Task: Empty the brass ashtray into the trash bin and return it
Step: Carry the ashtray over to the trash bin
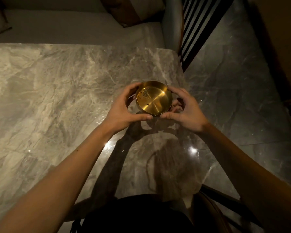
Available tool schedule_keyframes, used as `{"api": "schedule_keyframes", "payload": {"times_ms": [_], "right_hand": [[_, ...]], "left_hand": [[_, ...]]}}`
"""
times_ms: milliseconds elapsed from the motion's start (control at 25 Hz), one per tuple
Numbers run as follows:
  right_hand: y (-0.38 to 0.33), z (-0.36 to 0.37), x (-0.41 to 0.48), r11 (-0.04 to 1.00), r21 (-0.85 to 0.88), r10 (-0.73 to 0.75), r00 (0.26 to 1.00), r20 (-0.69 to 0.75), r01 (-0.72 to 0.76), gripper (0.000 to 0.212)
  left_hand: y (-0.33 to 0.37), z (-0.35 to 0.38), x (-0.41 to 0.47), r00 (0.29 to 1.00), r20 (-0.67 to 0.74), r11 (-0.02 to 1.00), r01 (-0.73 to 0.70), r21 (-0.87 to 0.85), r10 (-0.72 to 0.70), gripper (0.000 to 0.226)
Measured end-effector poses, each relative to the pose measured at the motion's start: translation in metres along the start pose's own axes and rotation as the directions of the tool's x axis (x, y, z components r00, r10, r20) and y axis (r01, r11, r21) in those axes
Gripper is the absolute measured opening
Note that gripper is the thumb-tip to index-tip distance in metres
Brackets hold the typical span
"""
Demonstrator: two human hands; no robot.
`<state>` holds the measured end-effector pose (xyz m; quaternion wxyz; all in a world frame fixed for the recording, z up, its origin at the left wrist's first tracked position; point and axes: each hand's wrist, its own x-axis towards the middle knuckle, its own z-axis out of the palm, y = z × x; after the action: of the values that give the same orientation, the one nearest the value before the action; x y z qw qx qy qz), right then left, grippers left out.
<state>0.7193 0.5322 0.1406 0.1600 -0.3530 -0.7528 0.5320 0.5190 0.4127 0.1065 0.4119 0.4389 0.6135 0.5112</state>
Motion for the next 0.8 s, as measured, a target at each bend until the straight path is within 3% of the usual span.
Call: {"api": "schedule_keyframes", "payload": {"times_ms": [400, 600, 800], "right_hand": [[0.074, -0.142, -0.011, 0.997, 0.052, 0.053, 0.996, 0.075, -0.057, 0.092], [0.094, -0.165, -0.013, 0.992, 0.083, 0.091, 0.990, 0.108, -0.100, 0.089], [0.104, -0.162, -0.020, 0.981, 0.119, 0.150, 0.988, 0.032, -0.153, 0.085]], "left_hand": [[0.022, 0.154, 0.050, 0.995, -0.074, 0.998, 0.067, -0.019, -0.068, 0.102], [0.028, 0.178, 0.058, 0.989, -0.088, 0.992, 0.118, -0.047, -0.122, 0.102], [0.011, 0.183, 0.071, 0.986, -0.029, 0.978, 0.157, -0.141, -0.162, 0.096]]}}
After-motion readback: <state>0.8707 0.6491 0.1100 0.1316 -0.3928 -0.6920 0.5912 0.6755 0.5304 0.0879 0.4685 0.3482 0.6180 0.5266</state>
